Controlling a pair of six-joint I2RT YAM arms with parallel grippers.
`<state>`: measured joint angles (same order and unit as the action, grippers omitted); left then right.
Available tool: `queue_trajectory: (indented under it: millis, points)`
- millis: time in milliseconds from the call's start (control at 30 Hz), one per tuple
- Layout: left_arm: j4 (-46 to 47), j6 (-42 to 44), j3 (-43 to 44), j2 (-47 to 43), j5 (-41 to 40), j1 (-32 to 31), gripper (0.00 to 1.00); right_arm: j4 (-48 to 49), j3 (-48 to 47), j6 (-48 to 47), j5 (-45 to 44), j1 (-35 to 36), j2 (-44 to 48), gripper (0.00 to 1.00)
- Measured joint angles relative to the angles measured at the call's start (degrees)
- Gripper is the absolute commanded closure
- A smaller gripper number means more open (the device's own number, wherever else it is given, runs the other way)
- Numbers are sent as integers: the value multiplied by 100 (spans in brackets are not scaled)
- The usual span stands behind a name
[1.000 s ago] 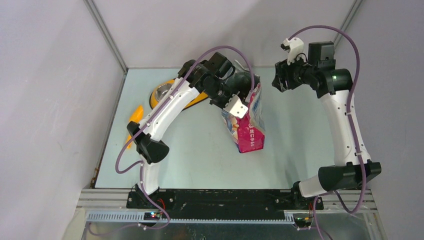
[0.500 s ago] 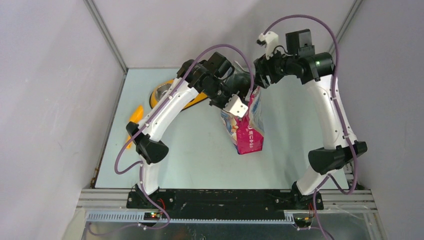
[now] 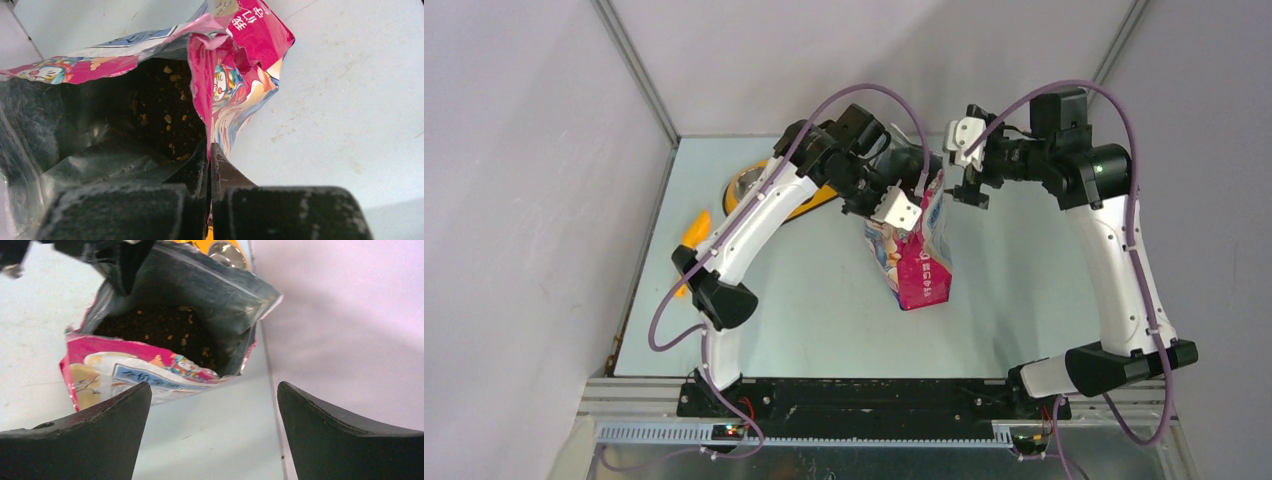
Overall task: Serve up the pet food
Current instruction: Open the pet food bag at the center of the board.
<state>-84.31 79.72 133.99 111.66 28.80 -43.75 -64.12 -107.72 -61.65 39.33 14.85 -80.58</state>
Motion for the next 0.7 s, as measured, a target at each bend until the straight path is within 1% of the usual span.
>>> queue_trajectory:
  millis: [67, 133, 167, 267, 300, 467, 600, 700]
  points:
    - [70, -181, -55, -46, 22, 0, 93, 155, -81, 155, -118, 74, -90, 1]
    - [192, -354, -101, -109, 98, 0, 85, 348, -94, 540, -363, 153, -216, 1]
    - [269, -431, -103, -160, 146, 0, 78, 431, -109, 798, -533, 190, -306, 1]
    - [481, -640, -103, -455, 280, -2, 66, 487, -310, 1727, -1088, 302, -675, 2]
    - [527, -688, -98, -562, 306, -2, 60, 448, -479, 2055, -1283, 330, -837, 2]
    - [627, -835, 11, -870, 450, -2, 44, 76, -1401, 3679, -1882, 378, -1473, 5]
    - [621, -826, 20, -857, 487, -15, 37, -101, -1443, 4511, -2210, 424, -1488, 7]
    - [592, -769, 22, -813, 487, -52, 36, -175, -1388, 4854, -2406, 522, -1488, 11]
